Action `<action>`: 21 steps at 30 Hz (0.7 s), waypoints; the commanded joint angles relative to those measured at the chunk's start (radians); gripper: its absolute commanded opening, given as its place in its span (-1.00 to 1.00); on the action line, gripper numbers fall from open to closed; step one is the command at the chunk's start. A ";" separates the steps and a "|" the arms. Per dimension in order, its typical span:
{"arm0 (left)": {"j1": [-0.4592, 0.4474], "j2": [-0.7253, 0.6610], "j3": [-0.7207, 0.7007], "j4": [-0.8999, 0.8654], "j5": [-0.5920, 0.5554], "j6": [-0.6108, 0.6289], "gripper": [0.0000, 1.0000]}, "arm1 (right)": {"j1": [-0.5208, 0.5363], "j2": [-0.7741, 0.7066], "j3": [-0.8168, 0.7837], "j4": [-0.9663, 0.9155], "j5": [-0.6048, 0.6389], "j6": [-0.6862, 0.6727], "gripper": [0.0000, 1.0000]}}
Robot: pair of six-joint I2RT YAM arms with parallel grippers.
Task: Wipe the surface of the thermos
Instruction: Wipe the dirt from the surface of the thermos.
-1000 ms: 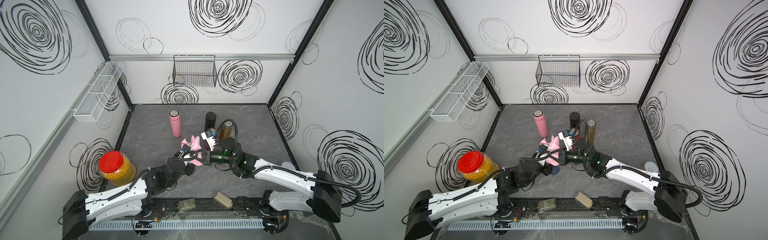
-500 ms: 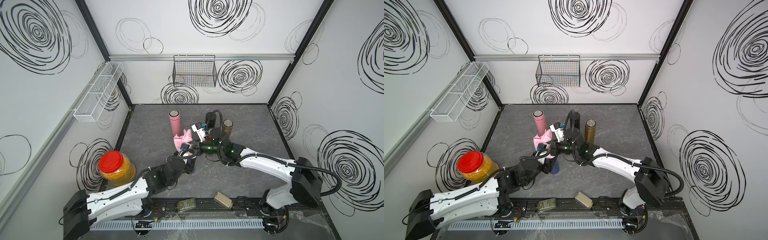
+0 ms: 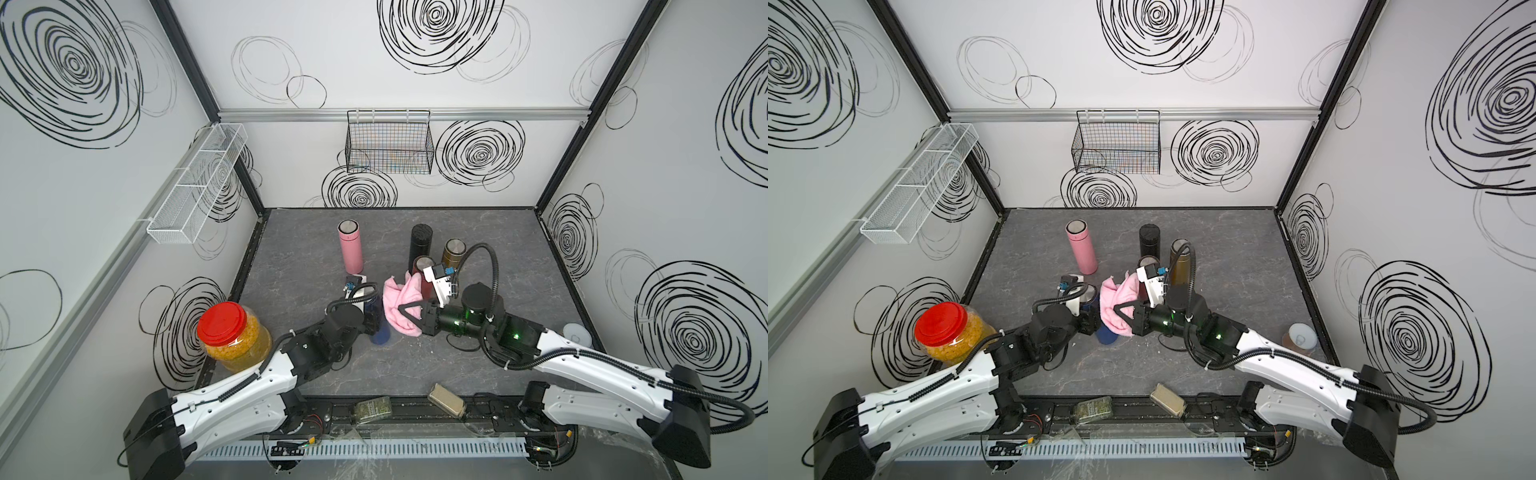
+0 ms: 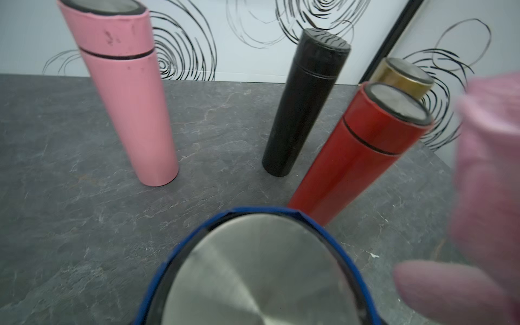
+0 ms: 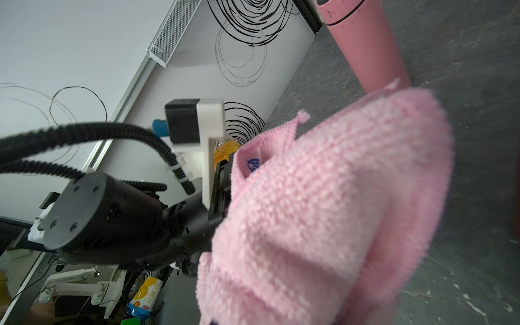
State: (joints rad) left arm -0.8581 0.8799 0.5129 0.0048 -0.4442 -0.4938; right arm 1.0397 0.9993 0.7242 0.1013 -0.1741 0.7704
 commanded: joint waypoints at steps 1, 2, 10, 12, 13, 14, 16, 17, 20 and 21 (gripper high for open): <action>0.056 -0.082 0.024 0.023 0.052 -0.184 -1.00 | 0.036 -0.070 -0.058 -0.113 0.112 0.034 -1.00; 0.073 -0.107 0.013 0.036 0.077 -0.212 -1.00 | 0.040 -0.084 -0.083 -0.119 0.129 0.048 -1.00; 0.145 -0.239 0.030 -0.058 0.118 -0.351 -1.00 | 0.058 -0.040 -0.275 0.115 0.166 0.047 -1.00; 0.139 -0.245 0.043 -0.097 0.095 -0.379 -1.00 | 0.102 0.027 -0.224 0.181 0.196 -0.033 -1.00; 0.139 -0.245 0.047 -0.110 0.092 -0.402 -1.00 | 0.134 0.069 -0.173 0.179 0.230 -0.083 -1.00; 0.138 -0.244 0.048 -0.113 0.094 -0.424 -1.00 | 0.162 0.110 -0.116 0.169 0.259 -0.119 -1.00; 0.130 -0.243 0.043 -0.112 0.091 -0.483 -1.00 | 0.219 0.216 0.002 0.164 0.325 -0.195 -1.00; 0.124 -0.243 0.038 -0.106 0.091 -0.506 -1.00 | 0.238 0.258 0.039 0.182 0.329 -0.223 -1.00; 0.116 -0.240 0.030 -0.089 0.086 -0.564 -1.00 | 0.288 0.391 0.137 0.230 0.374 -0.267 -1.00; 0.114 -0.240 0.031 -0.087 0.083 -0.577 -1.00 | 0.296 0.433 0.169 0.232 0.393 -0.272 -1.00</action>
State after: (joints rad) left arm -0.7357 0.6487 0.5159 -0.1741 -0.3393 -0.9661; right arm 1.3064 1.3613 0.8391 0.2630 0.1307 0.5858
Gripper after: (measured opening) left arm 0.678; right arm 0.084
